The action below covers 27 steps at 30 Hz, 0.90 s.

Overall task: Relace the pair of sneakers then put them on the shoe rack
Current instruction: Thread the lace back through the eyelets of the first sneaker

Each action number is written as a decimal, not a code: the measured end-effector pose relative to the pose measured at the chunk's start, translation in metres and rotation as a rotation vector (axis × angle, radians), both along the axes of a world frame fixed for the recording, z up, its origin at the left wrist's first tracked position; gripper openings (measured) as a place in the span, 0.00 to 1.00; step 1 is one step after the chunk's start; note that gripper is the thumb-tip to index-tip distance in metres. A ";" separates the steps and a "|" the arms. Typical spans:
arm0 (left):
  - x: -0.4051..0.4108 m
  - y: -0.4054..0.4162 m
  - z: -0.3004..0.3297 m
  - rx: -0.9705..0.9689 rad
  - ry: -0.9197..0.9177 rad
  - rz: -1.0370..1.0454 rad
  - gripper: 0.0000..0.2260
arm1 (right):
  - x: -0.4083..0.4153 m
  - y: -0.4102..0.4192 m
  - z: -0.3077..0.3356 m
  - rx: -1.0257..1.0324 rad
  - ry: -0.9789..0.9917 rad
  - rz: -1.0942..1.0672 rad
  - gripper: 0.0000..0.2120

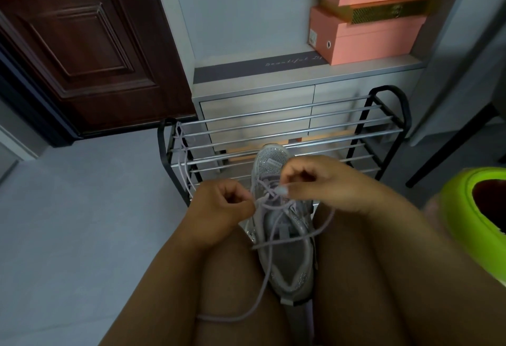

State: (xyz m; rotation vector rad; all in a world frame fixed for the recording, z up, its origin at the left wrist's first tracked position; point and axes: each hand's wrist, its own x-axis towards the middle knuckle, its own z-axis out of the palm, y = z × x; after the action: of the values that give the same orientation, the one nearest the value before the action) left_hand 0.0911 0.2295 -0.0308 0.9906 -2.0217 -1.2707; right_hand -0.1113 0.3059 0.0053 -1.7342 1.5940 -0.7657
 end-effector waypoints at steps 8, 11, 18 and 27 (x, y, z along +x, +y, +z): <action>0.001 0.000 0.000 0.006 0.011 -0.026 0.04 | 0.028 -0.009 -0.009 -0.106 0.331 0.108 0.05; 0.001 -0.001 0.001 0.032 0.024 -0.020 0.03 | 0.011 0.002 0.005 -0.015 -0.098 0.272 0.01; -0.001 0.000 0.002 0.031 0.017 -0.025 0.04 | 0.004 0.006 0.008 0.123 -0.099 0.443 0.04; 0.000 0.001 0.001 0.018 0.046 -0.042 0.05 | 0.010 0.004 0.004 0.197 0.190 0.110 0.20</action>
State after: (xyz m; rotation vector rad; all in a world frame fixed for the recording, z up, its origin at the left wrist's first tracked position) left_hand 0.0911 0.2301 -0.0294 0.9239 -2.0091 -1.3239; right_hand -0.1008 0.3104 0.0093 -1.7741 1.6223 -0.3869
